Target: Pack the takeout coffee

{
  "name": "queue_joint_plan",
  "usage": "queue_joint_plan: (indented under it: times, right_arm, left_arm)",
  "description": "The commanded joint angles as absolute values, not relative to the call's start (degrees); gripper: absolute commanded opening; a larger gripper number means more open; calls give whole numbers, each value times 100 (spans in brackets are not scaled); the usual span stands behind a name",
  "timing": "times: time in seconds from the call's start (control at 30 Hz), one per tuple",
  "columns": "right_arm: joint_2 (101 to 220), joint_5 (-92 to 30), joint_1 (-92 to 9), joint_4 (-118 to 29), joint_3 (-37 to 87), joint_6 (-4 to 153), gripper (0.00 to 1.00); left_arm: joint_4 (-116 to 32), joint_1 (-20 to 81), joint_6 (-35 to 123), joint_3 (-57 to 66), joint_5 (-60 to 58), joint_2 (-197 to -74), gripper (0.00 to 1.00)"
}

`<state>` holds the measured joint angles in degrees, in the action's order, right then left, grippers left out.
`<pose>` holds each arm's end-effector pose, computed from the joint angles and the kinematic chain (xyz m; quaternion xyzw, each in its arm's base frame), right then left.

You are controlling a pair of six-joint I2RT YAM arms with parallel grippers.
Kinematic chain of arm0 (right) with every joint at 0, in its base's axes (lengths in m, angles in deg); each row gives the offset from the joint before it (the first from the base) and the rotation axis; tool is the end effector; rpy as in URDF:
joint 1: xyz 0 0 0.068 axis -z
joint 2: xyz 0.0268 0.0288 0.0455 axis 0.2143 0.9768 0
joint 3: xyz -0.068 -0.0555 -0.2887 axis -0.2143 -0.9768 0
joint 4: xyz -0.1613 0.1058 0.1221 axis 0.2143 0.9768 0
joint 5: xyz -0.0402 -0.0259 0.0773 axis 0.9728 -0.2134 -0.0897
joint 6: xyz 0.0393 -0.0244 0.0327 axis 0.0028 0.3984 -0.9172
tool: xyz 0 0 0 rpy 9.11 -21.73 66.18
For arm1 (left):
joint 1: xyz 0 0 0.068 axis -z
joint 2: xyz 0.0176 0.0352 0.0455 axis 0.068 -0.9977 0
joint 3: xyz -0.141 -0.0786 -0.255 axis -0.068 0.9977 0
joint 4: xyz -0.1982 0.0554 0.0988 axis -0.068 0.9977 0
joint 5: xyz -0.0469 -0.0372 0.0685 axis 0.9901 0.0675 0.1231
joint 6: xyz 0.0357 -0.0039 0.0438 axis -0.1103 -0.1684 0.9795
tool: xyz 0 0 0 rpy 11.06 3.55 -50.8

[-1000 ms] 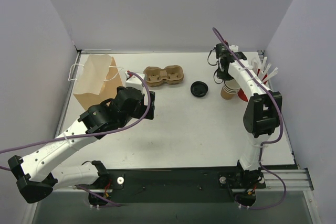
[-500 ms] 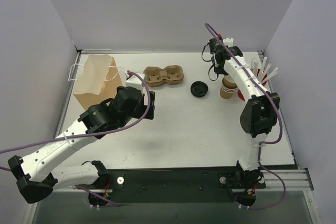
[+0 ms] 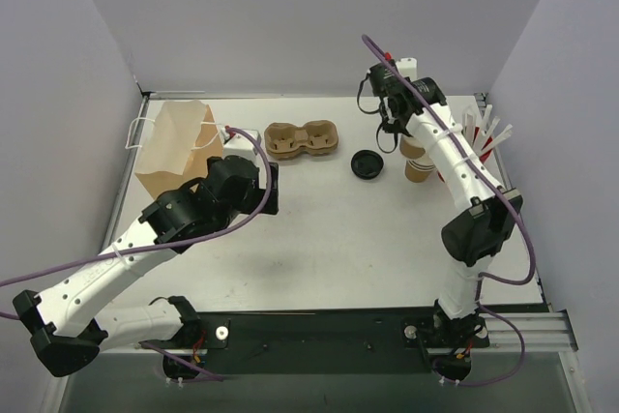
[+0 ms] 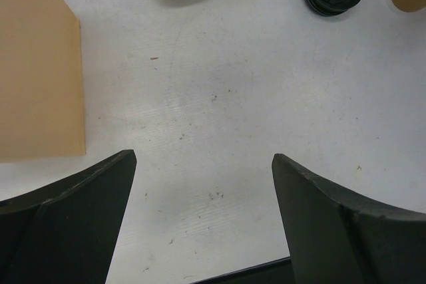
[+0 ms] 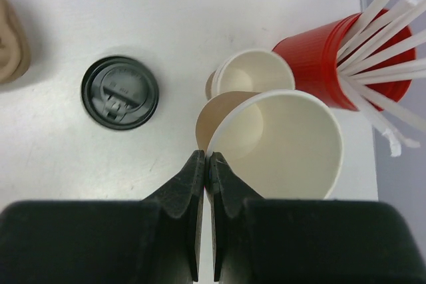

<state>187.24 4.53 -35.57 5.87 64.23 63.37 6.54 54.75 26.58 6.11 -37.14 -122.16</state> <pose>0.3652 0.1366 0.4018 0.0519 0.8976 -0.0712 0.4320 0.1190 -0.1169 0.3972 0.0606 0.8757 -0.1084 0.4667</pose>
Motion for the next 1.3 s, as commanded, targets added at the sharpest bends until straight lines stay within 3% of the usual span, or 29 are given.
queue_joint_plan:
  times: [0.0, 0.27, 0.63, 1.03, 1.27]
  right_arm:
    - [18038, 185, -4240, 1079, 5861, 6000, 0]
    - [17922, -184, -5780, 149, 4365, 4946, 0]
    - [19039, -17, -6765, -231, 4382, 4497, 0]
    - [18863, -123, -6818, -450, 4188, 4514, 15]
    - [18495, -298, -6818, -442, 4214, 4575, 31]
  left_arm:
    - [918, 5303, 2328, 184, -4149, -12182, 95]
    - [1464, 5127, 1941, 87, -4457, -12138, 95]
    - [1648, 5031, 1809, 386, -4369, -11698, 95]
    - [1526, 5022, 1827, 456, -4193, -11698, 94]
    - [1473, 5022, 1853, 465, -4140, -11689, 94]
